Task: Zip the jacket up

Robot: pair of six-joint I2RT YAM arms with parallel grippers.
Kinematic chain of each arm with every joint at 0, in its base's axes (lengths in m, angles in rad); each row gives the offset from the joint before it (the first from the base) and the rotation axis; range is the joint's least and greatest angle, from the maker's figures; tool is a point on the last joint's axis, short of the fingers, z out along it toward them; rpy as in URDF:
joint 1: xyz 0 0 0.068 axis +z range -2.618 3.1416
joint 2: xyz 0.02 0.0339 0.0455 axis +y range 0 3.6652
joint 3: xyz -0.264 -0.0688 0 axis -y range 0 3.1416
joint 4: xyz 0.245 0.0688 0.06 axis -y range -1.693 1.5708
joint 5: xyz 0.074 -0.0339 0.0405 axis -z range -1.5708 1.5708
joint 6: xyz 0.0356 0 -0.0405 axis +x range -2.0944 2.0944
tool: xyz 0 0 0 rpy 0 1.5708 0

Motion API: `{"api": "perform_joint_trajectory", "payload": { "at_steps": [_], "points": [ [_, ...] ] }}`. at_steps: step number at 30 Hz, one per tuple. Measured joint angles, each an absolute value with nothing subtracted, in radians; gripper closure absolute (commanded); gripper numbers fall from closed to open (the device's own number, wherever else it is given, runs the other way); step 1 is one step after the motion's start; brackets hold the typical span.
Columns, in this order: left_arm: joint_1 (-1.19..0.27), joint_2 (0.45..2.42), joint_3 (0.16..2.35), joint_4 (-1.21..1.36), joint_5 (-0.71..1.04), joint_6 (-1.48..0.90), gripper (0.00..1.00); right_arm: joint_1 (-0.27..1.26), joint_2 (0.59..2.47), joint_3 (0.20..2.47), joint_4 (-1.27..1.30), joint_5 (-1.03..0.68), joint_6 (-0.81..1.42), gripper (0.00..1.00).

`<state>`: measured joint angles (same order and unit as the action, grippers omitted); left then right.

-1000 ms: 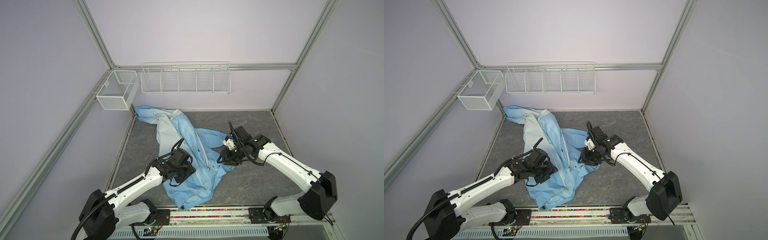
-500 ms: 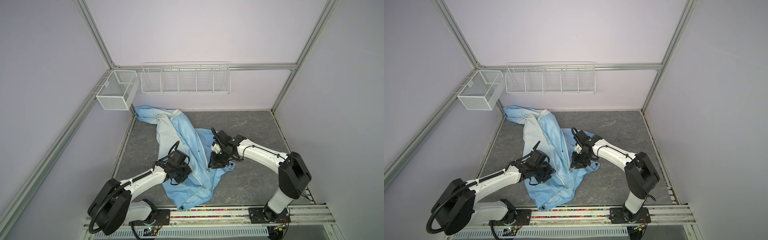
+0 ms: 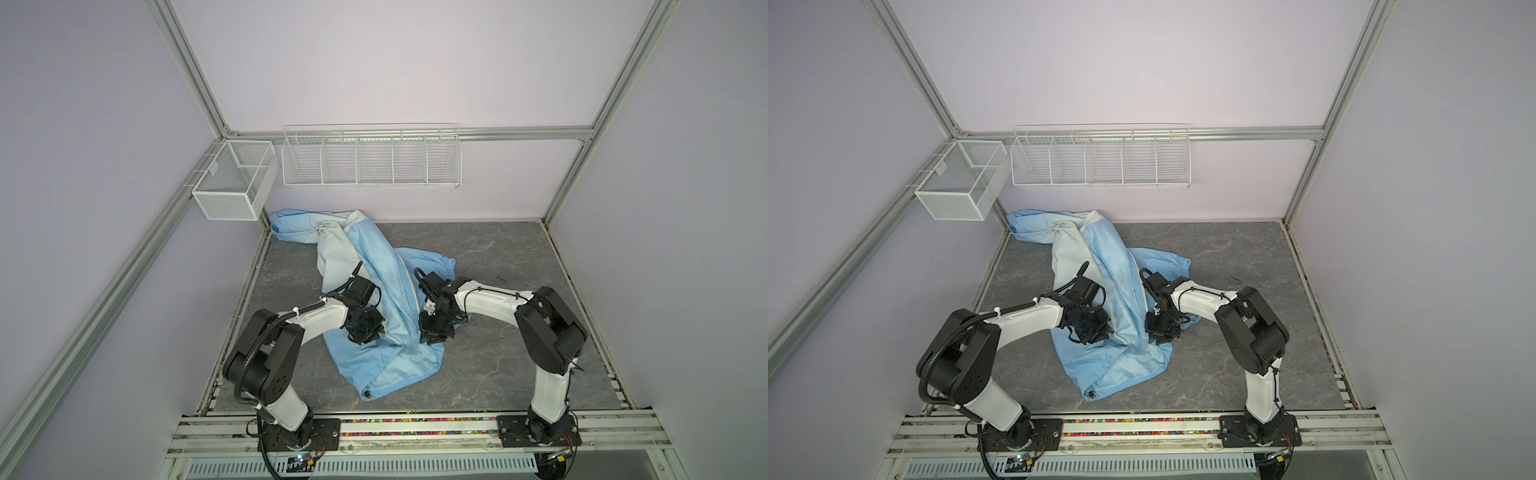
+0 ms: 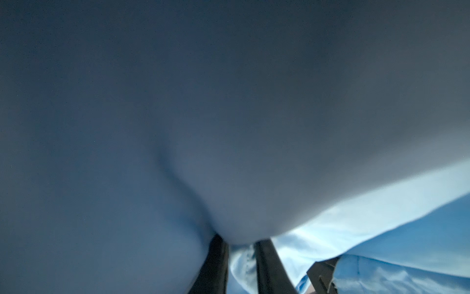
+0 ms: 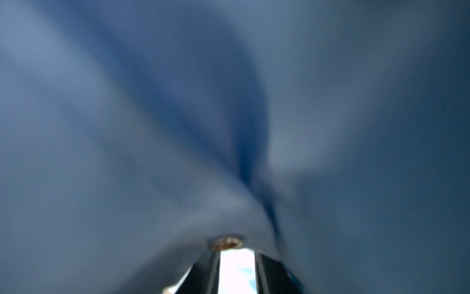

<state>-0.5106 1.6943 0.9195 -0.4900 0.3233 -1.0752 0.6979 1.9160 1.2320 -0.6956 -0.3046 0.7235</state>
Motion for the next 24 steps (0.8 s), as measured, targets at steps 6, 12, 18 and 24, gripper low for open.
{"api": "perform_joint_trajectory", "payload": {
  "at_steps": [6, 12, 18, 24],
  "points": [
    [-0.433, 1.888, 1.194, -0.632, 0.291, -0.900, 0.80, 0.667, 1.981, 1.310, -0.670, -0.332, 0.783, 0.75],
    [-0.358, 1.951, 1.296, -0.687, 0.253, -0.809, 0.75, 0.697, 2.059, 1.412, -0.642, -0.369, 0.834, 0.75],
    [-0.340, 1.896, 1.260, -0.726, 0.187, -0.772, 0.56, 0.718, 2.068, 1.429, -0.630, -0.373, 0.844, 0.71],
    [-0.339, 1.645, 1.213, -0.841, 0.143, -0.790, 0.44, 0.718, 2.043, 1.436, -0.659, -0.362, 0.828, 0.58]
  ]
}}
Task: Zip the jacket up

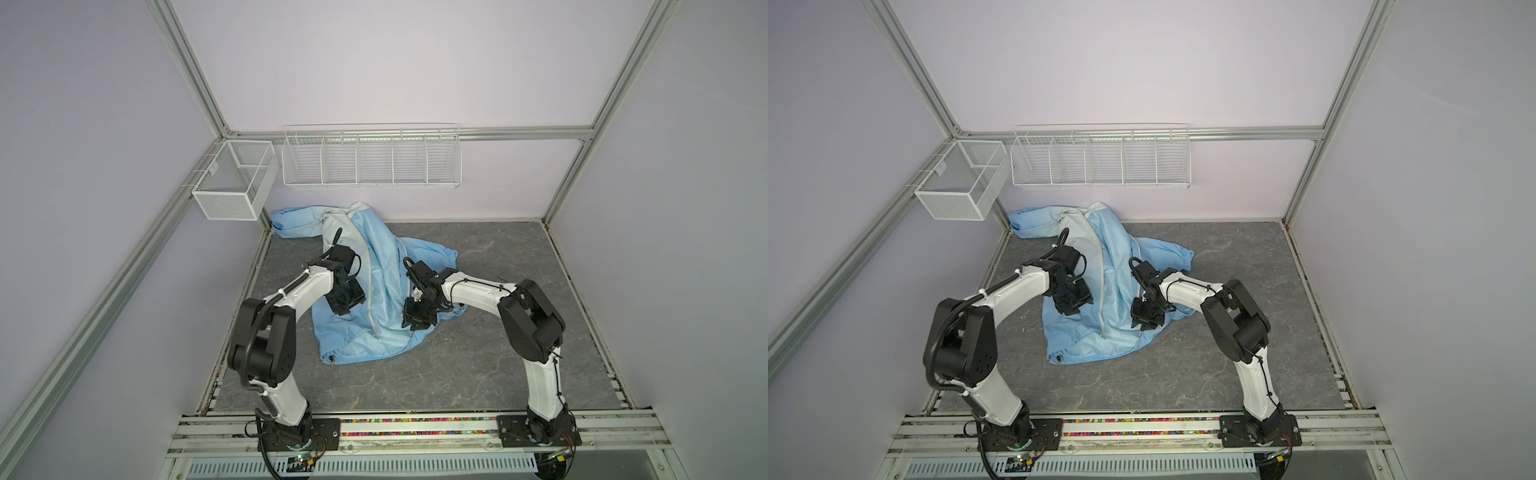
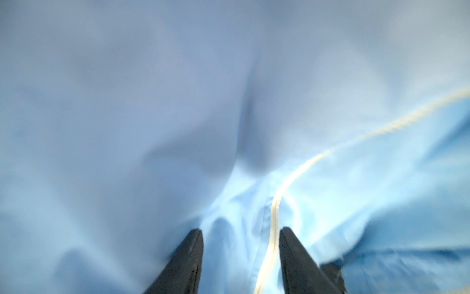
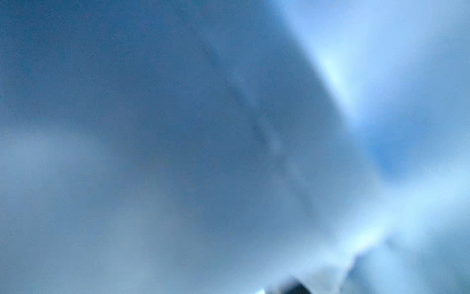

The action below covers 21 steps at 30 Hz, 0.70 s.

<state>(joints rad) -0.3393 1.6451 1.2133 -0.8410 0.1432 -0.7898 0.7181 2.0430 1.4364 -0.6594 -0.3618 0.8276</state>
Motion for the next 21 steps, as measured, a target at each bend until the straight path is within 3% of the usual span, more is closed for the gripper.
{"api": "perform_joint_trajectory", "payload": {
  "at_steps": [7, 14, 21],
  "points": [
    [-0.357, 1.310, 1.136, -0.907, 0.167, -0.894, 0.38, 0.718, 1.929, 1.466, -0.704, -0.351, 0.794, 0.45],
    [-0.629, 1.065, 0.827, -0.764, 0.225, -1.232, 0.35, 0.718, 1.812, 1.464, -0.741, -0.329, 0.761, 0.39],
    [-0.706, 1.104, 0.705, -0.597, 0.181, -1.457, 0.35, 0.718, 1.776, 1.436, -0.748, -0.329, 0.759, 0.39]
  ]
}}
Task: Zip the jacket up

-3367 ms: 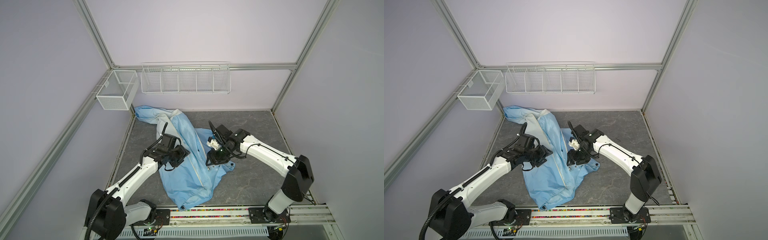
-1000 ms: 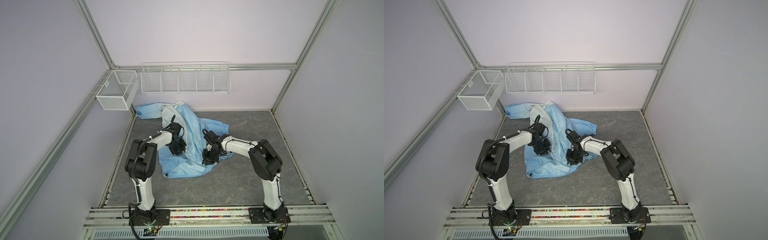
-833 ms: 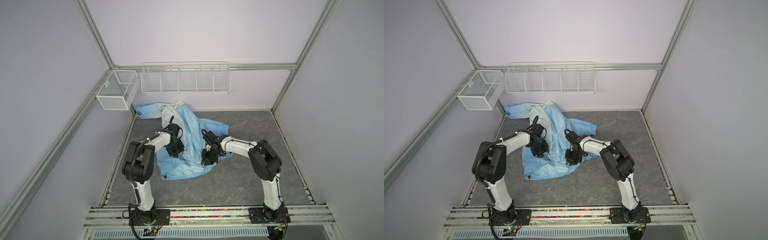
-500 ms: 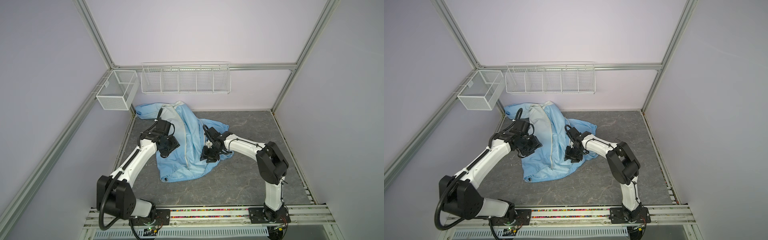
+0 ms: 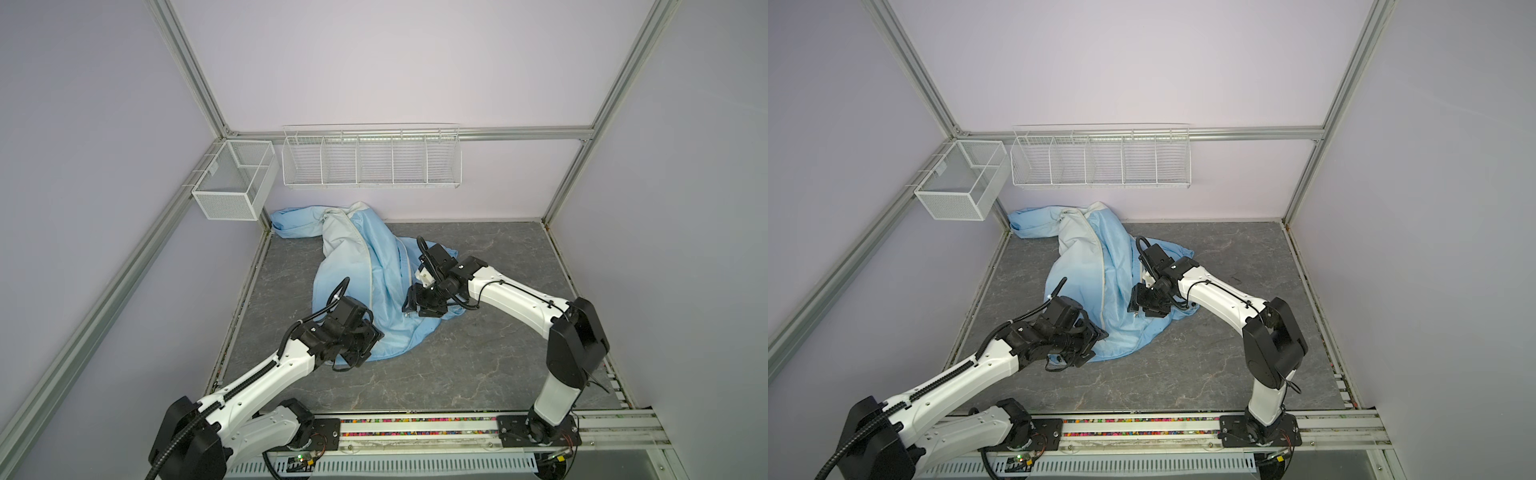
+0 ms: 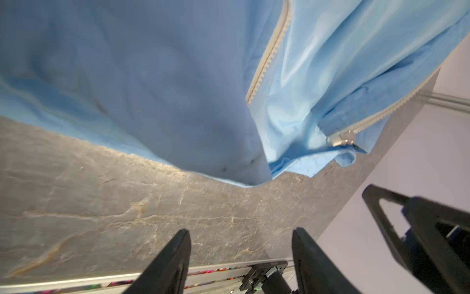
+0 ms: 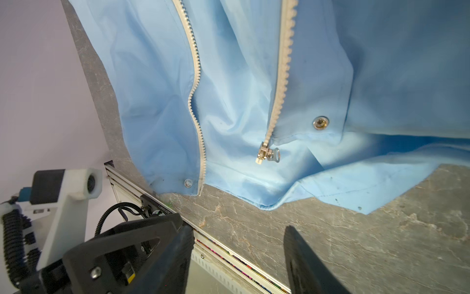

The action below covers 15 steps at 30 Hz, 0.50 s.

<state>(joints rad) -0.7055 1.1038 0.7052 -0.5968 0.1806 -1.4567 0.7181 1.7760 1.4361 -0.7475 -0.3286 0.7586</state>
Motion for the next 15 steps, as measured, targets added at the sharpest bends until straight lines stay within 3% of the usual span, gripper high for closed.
{"api": "perform_joint_trajectory", "payload": {
  "at_steps": [10, 13, 15],
  "points": [
    [-0.701, 1.255, 0.731, -0.522, 0.126, -1.480, 0.37, 0.715, 1.741, 1.393, -0.749, -0.325, 0.759, 0.38],
    [-0.678, 1.259, 0.731, -0.522, 0.111, -1.475, 0.42, 0.710, 1.716, 1.383, -0.751, -0.319, 0.759, 0.38],
    [-0.654, 1.261, 0.724, -0.519, 0.104, -1.463, 0.51, 0.707, 1.707, 1.382, -0.752, -0.315, 0.759, 0.38]
  ]
}}
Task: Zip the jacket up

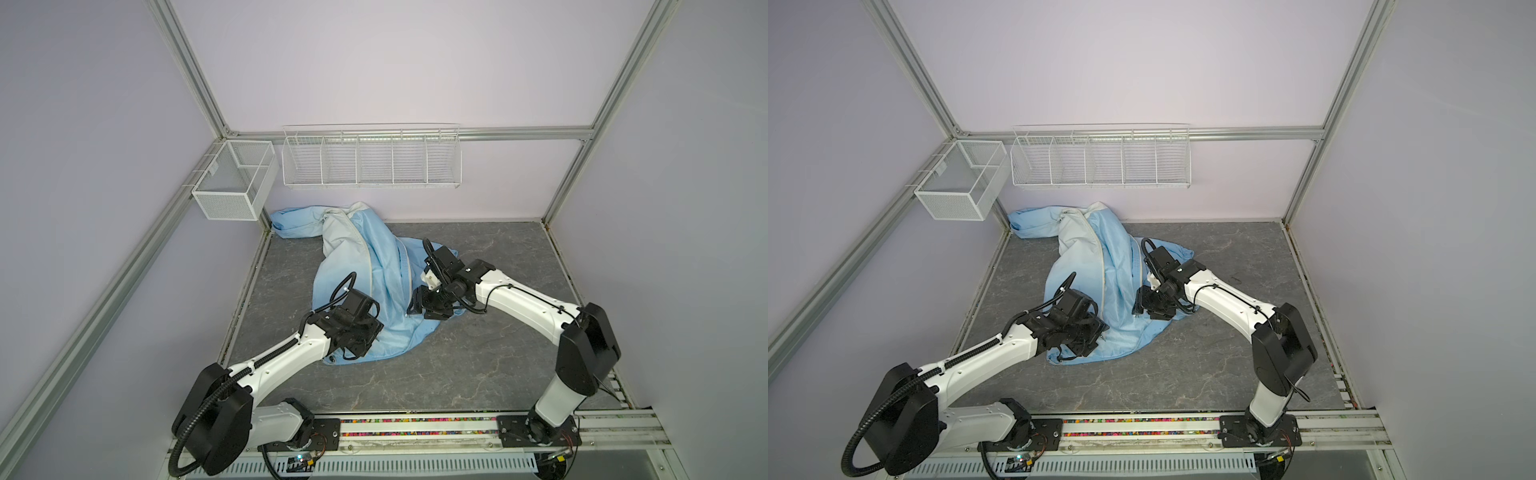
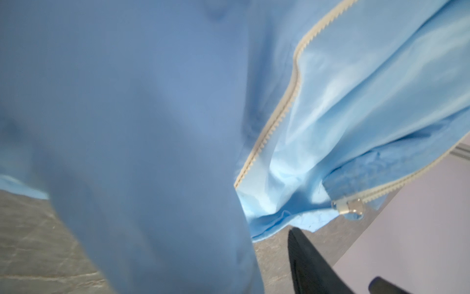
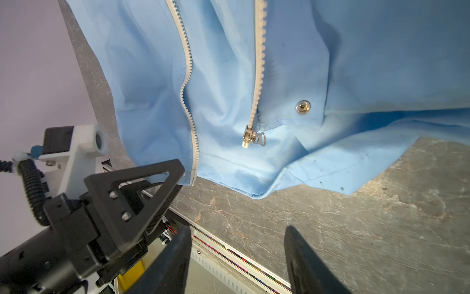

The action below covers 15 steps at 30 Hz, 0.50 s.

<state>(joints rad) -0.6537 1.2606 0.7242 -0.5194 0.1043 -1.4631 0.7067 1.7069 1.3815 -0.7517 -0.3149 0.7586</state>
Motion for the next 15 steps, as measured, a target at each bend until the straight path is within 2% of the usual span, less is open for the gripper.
{"api": "perform_joint_trajectory", "payload": {
  "at_steps": [2, 4, 8, 12, 15],
  "points": [
    [-0.635, 1.260, 0.711, -0.515, 0.098, -1.457, 0.56, 0.706, 1.702, 1.382, -0.751, -0.314, 0.759, 0.39],
    [-0.620, 1.260, 0.696, -0.511, 0.093, -1.447, 0.64, 0.705, 1.702, 1.382, -0.751, -0.315, 0.759, 0.39],
    [-0.603, 1.260, 0.675, -0.487, 0.103, -1.428, 1.00, 0.705, 1.702, 1.382, -0.751, -0.329, 0.770, 0.40],
    [-0.600, 1.238, 0.657, -0.469, 0.112, -1.406, 1.00, 0.707, 1.702, 1.382, -0.735, -0.390, 0.817, 0.40],
    [-0.600, 1.143, 0.612, -0.437, 0.111, -1.401, 1.00, 0.711, 1.702, 1.381, -0.690, -0.447, 0.879, 0.37]
  ]
}}
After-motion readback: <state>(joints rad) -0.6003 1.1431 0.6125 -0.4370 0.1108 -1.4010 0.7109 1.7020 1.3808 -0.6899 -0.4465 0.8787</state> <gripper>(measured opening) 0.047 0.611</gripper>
